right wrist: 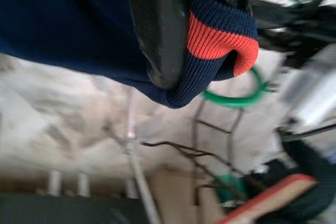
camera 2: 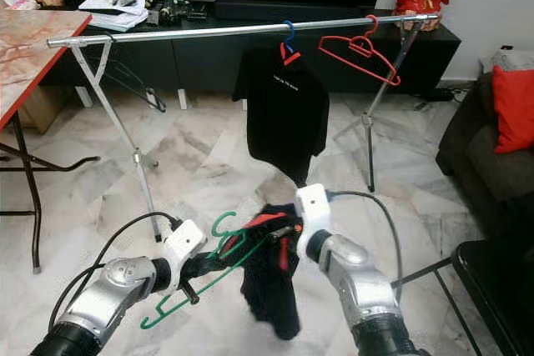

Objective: Hang hanger

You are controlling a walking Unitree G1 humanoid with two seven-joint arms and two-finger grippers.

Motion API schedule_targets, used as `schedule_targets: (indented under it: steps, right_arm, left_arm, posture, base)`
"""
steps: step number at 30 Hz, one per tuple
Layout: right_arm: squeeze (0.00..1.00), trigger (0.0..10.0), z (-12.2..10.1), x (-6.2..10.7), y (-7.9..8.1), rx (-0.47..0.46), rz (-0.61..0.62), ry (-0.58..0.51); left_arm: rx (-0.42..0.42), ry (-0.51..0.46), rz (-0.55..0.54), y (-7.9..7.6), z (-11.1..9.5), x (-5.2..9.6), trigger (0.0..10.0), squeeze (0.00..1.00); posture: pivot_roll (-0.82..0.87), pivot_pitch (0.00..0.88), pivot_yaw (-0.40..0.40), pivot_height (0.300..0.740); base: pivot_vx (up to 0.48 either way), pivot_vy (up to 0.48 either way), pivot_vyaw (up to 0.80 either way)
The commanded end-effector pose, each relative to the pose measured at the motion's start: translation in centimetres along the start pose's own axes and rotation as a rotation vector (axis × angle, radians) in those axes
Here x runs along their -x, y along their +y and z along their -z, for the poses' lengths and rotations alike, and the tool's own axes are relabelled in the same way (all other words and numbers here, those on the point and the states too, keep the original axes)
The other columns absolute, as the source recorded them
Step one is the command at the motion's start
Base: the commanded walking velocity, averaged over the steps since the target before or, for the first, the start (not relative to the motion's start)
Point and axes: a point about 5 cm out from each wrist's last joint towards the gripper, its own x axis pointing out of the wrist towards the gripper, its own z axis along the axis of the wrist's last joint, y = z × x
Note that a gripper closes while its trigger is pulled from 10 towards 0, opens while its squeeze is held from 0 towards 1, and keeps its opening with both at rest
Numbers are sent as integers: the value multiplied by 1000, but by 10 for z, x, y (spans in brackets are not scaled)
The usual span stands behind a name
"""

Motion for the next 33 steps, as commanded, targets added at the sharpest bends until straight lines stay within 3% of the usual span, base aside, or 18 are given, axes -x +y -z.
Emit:
schedule_targets:
  steps: [1,6,12,21,33]
  right_arm:
    - [0,10000,-4,2,6,30,-58,-19]
    - [0,10000,-9,8,15,78,-168,-29]
    - [0,10000,6,21,14,185,-228,115]
    - [0,10000,20,20,-5,237,-67,232]
    - [0,10000,3,12,-9,188,-11,101]
  left_arm:
    - [-8,0,0,1,-1,0,10000,0]
    - [-5,-1,2,1,-1,1,10000,0]
    - [-1,-3,0,1,-1,0,10000,0]
    - [-3,-23,-27,3,-3,0,10000,0]
    - [28,-36,30,-2,-5,0,10000,0]
  posture:
    - [27,89,-59,740]
    - [25,91,-60,740]
    - [25,92,-60,740]
    - [25,92,-58,740]
    - [25,92,-59,740]
  base:
    - [0,0,0]
    - [0,0,0]
    - [0,0,0]
    - [0,0,0]
    - [0,0,0]
